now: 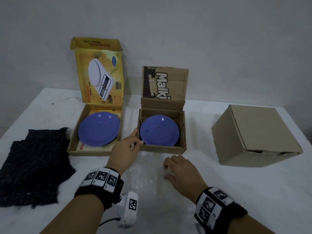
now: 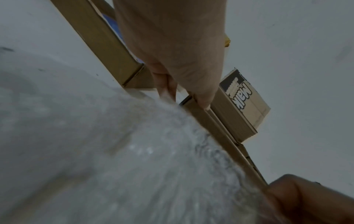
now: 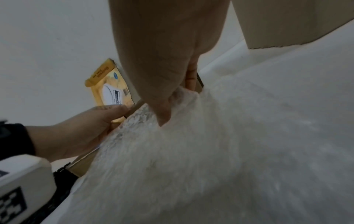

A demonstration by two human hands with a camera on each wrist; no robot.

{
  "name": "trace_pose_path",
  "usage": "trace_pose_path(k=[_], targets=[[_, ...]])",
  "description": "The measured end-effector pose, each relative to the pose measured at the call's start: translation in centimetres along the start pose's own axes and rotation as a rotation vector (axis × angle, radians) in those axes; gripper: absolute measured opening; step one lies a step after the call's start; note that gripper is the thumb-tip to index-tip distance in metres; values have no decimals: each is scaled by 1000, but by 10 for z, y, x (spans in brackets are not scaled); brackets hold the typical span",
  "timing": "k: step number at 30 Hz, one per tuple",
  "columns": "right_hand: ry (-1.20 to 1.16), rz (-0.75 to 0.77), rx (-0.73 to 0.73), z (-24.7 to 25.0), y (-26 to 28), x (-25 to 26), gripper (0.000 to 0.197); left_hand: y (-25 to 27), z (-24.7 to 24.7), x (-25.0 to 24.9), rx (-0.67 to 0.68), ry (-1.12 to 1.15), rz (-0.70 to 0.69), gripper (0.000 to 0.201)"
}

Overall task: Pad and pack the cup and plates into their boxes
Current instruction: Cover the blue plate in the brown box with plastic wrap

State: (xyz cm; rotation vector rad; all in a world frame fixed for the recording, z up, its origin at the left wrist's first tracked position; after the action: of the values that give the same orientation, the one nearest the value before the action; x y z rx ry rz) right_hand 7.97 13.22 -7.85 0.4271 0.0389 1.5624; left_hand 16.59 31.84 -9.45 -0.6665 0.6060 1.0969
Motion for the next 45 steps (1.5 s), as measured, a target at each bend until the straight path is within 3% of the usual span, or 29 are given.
trace_pose_path(k=[2,6,9,11,13,14,16,18,19,21,26,28,31,35,37,40,42,43,45], targets=[[-103,48,-12,9,-1,-1,6,0,-1,1,-27,12,-13,25],[-322,1,-124,27,-11,-13,22,0,-5,3,-68,-3,-11,29],[-437,-69,-300,39,-21,-30,26,0,-9,4,-74,-53,-4,24],[-467,-53,-330,44,-24,-38,26,0,-11,4,-78,-84,5,24],[-448,25,-206,47,-21,-40,14,0,-12,3,-87,-103,9,24],[-374,66,-96,46,-17,-41,24,0,-13,2,-91,-110,10,24],[-152,131,113,40,-9,-45,64,0,-13,2,-88,-119,14,24],[70,182,194,35,-3,-51,89,1,-14,1,-92,-125,19,23],[149,211,183,33,-1,-53,93,1,-15,0,-98,-128,19,22],[237,254,143,32,0,-56,83,1,-17,-1,-103,-134,17,20],[118,300,88,36,-6,-53,12,2,-18,-3,-93,-128,39,20],[81,315,-17,41,-13,-47,16,2,-17,-3,-89,-110,40,22],[-5,111,-211,65,-25,-42,29,1,-14,-4,-69,-123,58,18],[-438,-196,-488,89,-37,-50,16,0,-9,-9,-47,-184,33,25],[-596,-262,-562,88,-43,-50,25,0,-7,-8,-50,-202,-24,22],[-594,-239,-340,76,-47,-36,48,-3,-6,-4,-22,-273,-87,13],[-390,-182,-159,61,-44,-27,72,-6,-5,-2,4,-321,-107,16],[-207,-154,-109,52,-43,-23,74,-7,-5,-2,10,-328,-119,17],[-19,-139,-129,42,-42,-20,57,-8,-4,-3,10,-319,-142,18]])
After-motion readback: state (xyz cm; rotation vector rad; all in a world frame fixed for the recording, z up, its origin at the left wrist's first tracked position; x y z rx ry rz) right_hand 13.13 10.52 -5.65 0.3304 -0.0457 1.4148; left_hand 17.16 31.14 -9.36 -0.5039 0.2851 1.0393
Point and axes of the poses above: each hand's wrist, its own y-axis away from the middle knuckle, its own z-axis out of the back of the hand, x = y × z, the point moved 3 cm from there along -y, towards the middle knuckle, and after that the axes turned 13 degrees about -z, right-handed, at the moved point
